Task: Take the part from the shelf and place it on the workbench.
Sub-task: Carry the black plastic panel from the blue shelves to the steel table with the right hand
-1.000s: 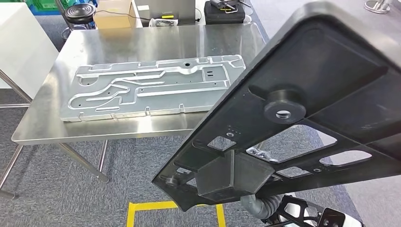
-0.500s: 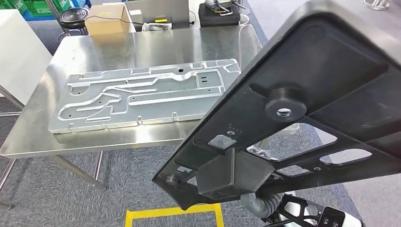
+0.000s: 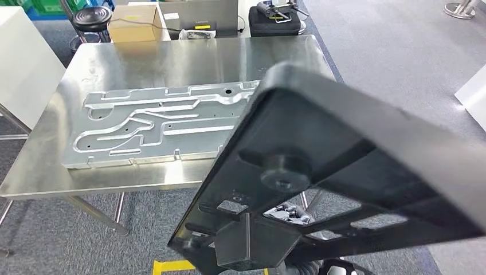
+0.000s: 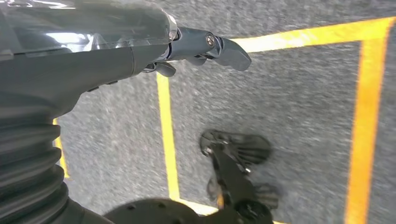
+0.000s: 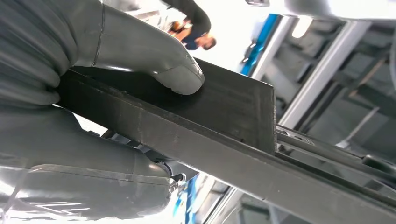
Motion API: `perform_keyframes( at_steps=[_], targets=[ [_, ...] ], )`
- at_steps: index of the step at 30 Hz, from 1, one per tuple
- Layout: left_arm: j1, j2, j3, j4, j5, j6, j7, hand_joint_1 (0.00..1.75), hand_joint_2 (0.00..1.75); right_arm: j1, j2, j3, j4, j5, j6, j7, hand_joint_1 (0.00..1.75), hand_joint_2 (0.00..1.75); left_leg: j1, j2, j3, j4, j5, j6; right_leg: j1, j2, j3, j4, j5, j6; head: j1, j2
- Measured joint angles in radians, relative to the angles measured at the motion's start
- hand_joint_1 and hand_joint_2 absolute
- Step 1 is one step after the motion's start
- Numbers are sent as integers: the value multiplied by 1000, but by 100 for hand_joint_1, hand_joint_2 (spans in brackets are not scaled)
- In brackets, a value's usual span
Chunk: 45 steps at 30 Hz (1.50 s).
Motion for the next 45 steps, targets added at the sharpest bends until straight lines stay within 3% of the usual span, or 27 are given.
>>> perform_keyframes(
  at_steps=[1, 4, 6, 7, 9, 10, 11, 12, 14, 16, 19, 21, 22, 24, 25, 26, 27, 29, 31, 33, 36, 38, 40, 41, 42, 43, 45],
  targets=[
    [-2, -2, 4, 0, 2, 0, -3, 0, 175, -13, 7, 0, 10, -10, 11, 0, 175, 175, -1, 1, 2, 0, -5, -5, 3, 0, 11, -30, 7, -5, 0, 0],
    [-9, -2, 8, 0, 2, 0, -3, 0, 175, -37, 31, -7, 33, -15, 42, 0, 175, 175, 1, 3, 7, -2, -16, -21, 3, 1, 20, -48, -2, -17, 0, 0],
    [-13, -1, 9, 0, 0, 0, -1, 0, 175, -43, 49, -14, 41, -12, 57, 0, 175, 175, 3, 3, -7, 38, -40, -32, -2, 0, 32, -59, -6, -27, 0, 0],
    [-14, 0, 10, 0, 0, -1, 0, 0, 175, -44, 57, -16, 44, -10, 62, 0, 175, 175, 5, 4, -31, 89, -63, -38, -4, -2, 39, -62, -9, -31, 0, 0],
    [-14, 0, 12, 0, -1, -1, 3, 0, 175, -46, 68, -19, 50, -7, 65, 0, 175, 175, 10, 4, -110, 225, -115, -47, -4, -4, 48, -63, -18, -35, 0, 0],
    [-13, 0, 13, 0, -1, -1, 4, 0, 175, -45, 71, -20, 52, -4, 65, 0, 175, 175, 13, 4, -145, 274, -122, -50, -4, -4, 54, -63, -23, -35, 0, 0],
    [-12, 0, 13, 0, -1, -1, 5, 0, 175, -45, 74, -21, 54, -1, 65, 0, 175, 175, 15, 4, -164, 288, -109, -53, -5, -3, 61, -63, -29, -34, 0, 0],
    [-11, 1, 13, 0, -1, -1, 5, 0, 175, -44, 77, -22, 55, 2, 64, 0, 175, 175, 17, 4, -163, 261, -74, -54, -6, -2, 70, -63, -35, -32, 0, 0],
    [-11, 2, 13, 0, -2, -2, 5, 0, 175, -44, 82, -23, 53, 12, 59, 0, 175, 175, 21, 5, -120, 132, 19, -54, -7, 0, 90, -62, -50, -25, 0, 0],
    [-12, 2, 14, 0, -3, -2, 5, 0, 175, -45, 85, -27, 47, 28, 48, 0, 175, 175, 18, 4, -85, 36, 61, -46, -4, 2, 98, -59, -61, -14, 0, 0],
    [-11, 2, 14, 0, -1, -2, 5, 0, 175, -53, 85, -46, 32, 60, 18, 0, 175, 175, 14, 3, -81, 18, 57, -28, -2, 4, 97, -60, -68, 3, 0, 0],
    [-12, 2, 15, 0, -3, -2, 3, 0, 175, -72, 84, -73, 29, 73, -7, 0, 175, 175, 16, 4, -75, 10, 56, -13, -5, 2, 88, -34, -88, 12, 0, 0],
    [-13, 2, 15, 0, -4, -3, 1, 0, 175, -86, 83, -93, 33, 75, -20, 0, 175, 175, 17, 4, -72, 7, 56, -7, -6, 2, 67, 11, -111, 16, 0, 0],
    [-15, 2, 15, 0, -7, -4, -4, 0, 175, -121, 77, -151, 66, 77, -43, 0, 175, 175, 15, 5, -69, 6, 52, 1, -8, 1, -10, 150, -166, 21, 0, 0],
    [-15, 2, 15, 0, -8, -5, -6, 0, 175, -138, 73, -186, 93, 78, -53, 0, 175, 175, 13, 5, -67, 7, 51, 4, -8, 0, -48, 211, -180, 23, 0, 0],
    [-15, 2, 15, 0, -8, -6, -7, 0, 175, -154, 68, -220, 120, 79, -59, 0, 175, 175, 12, 4, -65, 7, 49, 5, -8, 0, -71, 238, -173, 22, 0, 0],
    [-15, 3, 15, 0, -9, -6, -7, 0, 175, -170, 65, -250, 145, 80, -64, 0, 175, 175, 10, 3, -62, 7, 47, 6, -8, 0, -74, 223, -146, 20, 0, 0],
    [-13, 2, 15, 0, -10, -6, -9, 0, 175, -202, 62, -295, 187, 93, -80, 0, 175, 175, 7, 0, -53, 7, 41, 5, -6, 0, -31, 99, -58, 9, 0, 0],
    [-14, 1, 15, 0, -10, -8, -13, 0, 175, -249, 61, -329, 244, 115, -119, 0, 175, 175, 3, 0, -53, 9, 37, -1, 0, 0, 10, -11, -8, -2, 0, 0],
    [-16, 1, 15, 0, -10, -10, -21, 0, 175, -312, 61, -367, 333, 128, -169, 0, 175, 175, 1, 1, -60, 11, 36, -10, 6, 1, 17, -42, -6, -6, 0, 0],
    [-17, 5, 15, 0, -9, -15, -30, 0, 175, -438, 54, -438, 502, 155, -237, 0, 175, 175, 0, 3, -70, 34, 21, -25, -3, 0, 20, -53, -3, -15, 0, 0],
    [-16, 7, 15, 0, -7, -16, -32, 0, 175, -517, 50, -466, 609, 200, -281, 0, 175, 175, 4, 3, -116, 130, -26, -34, -7, -3, 25, -57, -3, -21, 0, 0],
    [-15, 8, 15, 0, -4, -16, -32, 0, 175, -589, 49, -473, 724, 278, -329, 0, 175, 175, 8, 3, -191, 268, -76, -41, -7, -3, 27, -56, -5, -23, 0, 0],
    [-15, 9, 15, 0, -3, -16, -32, 0, 175, -617, 49, -473, 777, 318, -349, 0, 175, 175, 9, 3, -217, 307, -80, -43, -7, -3, 29, -56, -7, -24, 0, 0],
    [-15, 10, 15, 0, -2, -16, -32, 0, 175, -643, 49, -472, 828, 351, -364, 1, 175, 175, 10, 3, -225, 309, -63, -44, -7, -3, 32, -55, -9, -23, 0, 0],
    [-15, 10, 16, 0, -2, -16, -32, 0, 175, -663, 49, -471, 872, 374, -375, 1, 175, 175, 12, 4, -212, 266, -27, -44, -7, -3, 37, -55, -13, -21, 0, 0],
    [-15, 10, 16, 0, 0, -16, -32, 0, 175, -698, 50, -469, 933, 396, -391, 1, 175, 175, 12, 4, -156, 129, 54, -40, -6, -4, 47, -53, -21, -15, 0, 0]
  ],
)
